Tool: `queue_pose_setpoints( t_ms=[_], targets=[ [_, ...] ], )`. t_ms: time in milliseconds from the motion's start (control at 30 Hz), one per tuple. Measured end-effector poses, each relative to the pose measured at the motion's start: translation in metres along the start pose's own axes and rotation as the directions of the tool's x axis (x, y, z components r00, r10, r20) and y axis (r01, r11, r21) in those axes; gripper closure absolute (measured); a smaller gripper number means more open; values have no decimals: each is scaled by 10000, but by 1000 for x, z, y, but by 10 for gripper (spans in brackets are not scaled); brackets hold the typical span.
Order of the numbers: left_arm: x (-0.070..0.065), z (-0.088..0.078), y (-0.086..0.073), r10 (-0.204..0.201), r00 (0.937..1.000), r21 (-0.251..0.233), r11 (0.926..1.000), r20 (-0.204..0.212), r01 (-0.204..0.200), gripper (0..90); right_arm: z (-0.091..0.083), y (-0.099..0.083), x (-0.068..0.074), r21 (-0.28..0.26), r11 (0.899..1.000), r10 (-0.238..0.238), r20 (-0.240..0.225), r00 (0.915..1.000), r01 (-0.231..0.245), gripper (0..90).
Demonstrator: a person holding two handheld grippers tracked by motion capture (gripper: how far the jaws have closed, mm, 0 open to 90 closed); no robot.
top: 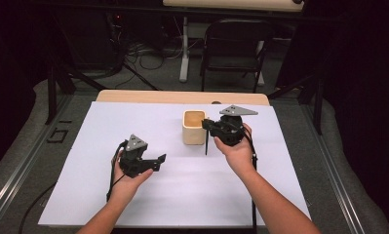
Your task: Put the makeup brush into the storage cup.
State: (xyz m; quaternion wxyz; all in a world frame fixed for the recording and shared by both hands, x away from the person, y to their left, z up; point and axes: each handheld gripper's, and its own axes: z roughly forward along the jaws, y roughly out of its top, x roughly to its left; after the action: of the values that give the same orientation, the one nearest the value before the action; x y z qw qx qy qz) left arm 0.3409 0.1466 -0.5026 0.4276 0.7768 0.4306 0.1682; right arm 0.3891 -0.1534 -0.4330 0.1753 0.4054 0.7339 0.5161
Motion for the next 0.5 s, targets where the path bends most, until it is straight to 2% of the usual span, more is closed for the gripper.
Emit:
queue_pose_setpoints(
  t_ms=[500],
  targets=[
    [3,-1,1,-244,9997,-1,9997,-18,244,192,2,18,0,-304,9994,-153,226,9996,159,837]
  ],
)
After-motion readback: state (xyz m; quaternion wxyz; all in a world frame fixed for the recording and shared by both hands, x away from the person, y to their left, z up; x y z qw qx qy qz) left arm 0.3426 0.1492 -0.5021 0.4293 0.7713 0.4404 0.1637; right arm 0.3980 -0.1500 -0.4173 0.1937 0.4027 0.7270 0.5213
